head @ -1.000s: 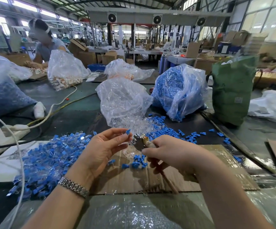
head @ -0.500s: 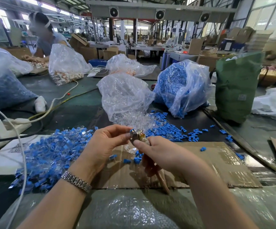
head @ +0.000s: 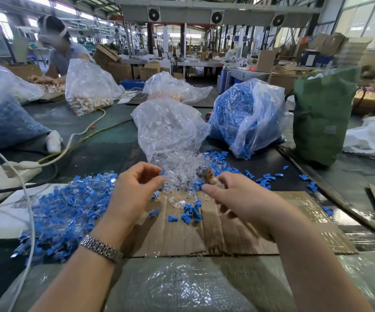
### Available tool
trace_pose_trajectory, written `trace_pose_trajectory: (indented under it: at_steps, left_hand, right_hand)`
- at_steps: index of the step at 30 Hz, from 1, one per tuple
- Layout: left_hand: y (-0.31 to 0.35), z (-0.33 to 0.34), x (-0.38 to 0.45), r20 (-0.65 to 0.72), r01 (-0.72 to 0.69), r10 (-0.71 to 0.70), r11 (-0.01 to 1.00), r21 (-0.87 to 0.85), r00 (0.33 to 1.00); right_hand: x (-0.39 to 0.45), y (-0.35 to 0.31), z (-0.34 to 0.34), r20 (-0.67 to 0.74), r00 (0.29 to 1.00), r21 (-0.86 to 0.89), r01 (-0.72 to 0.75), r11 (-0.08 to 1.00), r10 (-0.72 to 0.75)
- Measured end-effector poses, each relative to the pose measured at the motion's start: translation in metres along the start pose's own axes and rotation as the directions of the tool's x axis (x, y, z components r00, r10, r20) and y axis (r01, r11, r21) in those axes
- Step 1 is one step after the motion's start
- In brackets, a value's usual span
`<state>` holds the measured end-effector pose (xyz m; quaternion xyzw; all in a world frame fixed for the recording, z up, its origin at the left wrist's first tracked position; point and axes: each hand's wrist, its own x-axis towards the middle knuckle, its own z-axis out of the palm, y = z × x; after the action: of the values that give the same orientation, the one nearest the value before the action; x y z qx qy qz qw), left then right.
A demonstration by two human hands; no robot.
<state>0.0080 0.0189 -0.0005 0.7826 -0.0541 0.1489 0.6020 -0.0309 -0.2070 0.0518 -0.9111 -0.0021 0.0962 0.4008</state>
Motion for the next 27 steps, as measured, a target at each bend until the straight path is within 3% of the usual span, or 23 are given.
trace_pose_trajectory:
  at_steps: [2, 4, 5, 9, 12, 16, 18, 20, 23, 27]
  left_hand:
    - [-0.006, -0.003, 0.003, -0.145, 0.001, 0.052, 0.941, 0.338, 0.988]
    - [-0.008, -0.003, 0.003, -0.170, -0.005, 0.137, 0.794, 0.608, 0.976]
    - [-0.008, -0.001, 0.003, -0.140, -0.043, 0.179, 0.751, 0.659, 0.974]
    - [0.000, 0.008, -0.003, 0.219, -0.279, 0.182, 0.756, 0.592, 0.959]
    - [0.001, 0.011, -0.006, 0.372, -0.309, 0.085, 0.740, 0.598, 0.924]
    - [0.001, 0.012, -0.007, 0.385, -0.314, 0.073, 0.725, 0.612, 0.920]
    - [0.001, 0.012, -0.007, 0.363, -0.314, 0.090, 0.714, 0.625, 0.927]
    - [0.001, 0.011, -0.007, 0.324, -0.297, 0.108, 0.728, 0.618, 0.940]
    - [0.000, 0.010, -0.006, 0.243, -0.242, 0.125, 0.801, 0.547, 0.962]
    - [0.001, 0.011, -0.005, 0.199, -0.140, 0.061, 0.900, 0.413, 0.978]
  right_hand:
    - [0.006, 0.009, -0.007, -0.164, 0.986, -0.211, -0.058, 0.976, 0.023]
    - [0.011, 0.019, -0.006, -0.233, 0.971, -0.369, -0.145, 0.918, 0.060]
    - [0.014, 0.023, -0.002, -0.240, 0.967, -0.415, -0.177, 0.893, 0.080]
    - [0.017, 0.032, 0.012, -0.254, 0.961, -0.515, -0.233, 0.825, 0.113]
    - [0.018, 0.032, 0.018, -0.283, 0.954, -0.557, -0.246, 0.793, 0.096]
    - [0.018, 0.025, 0.017, -0.325, 0.944, -0.591, -0.154, 0.792, -0.059]
    - [0.020, 0.015, 0.018, -0.226, 0.949, -0.587, 0.045, 0.808, -0.217]
    - [0.024, 0.006, 0.023, -0.091, 0.944, -0.635, 0.189, 0.749, -0.316]
    - [0.031, 0.002, 0.032, -0.022, 0.947, -0.723, 0.206, 0.660, -0.319]
    - [0.037, 0.006, 0.034, -0.021, 0.950, -0.726, 0.200, 0.658, -0.311]
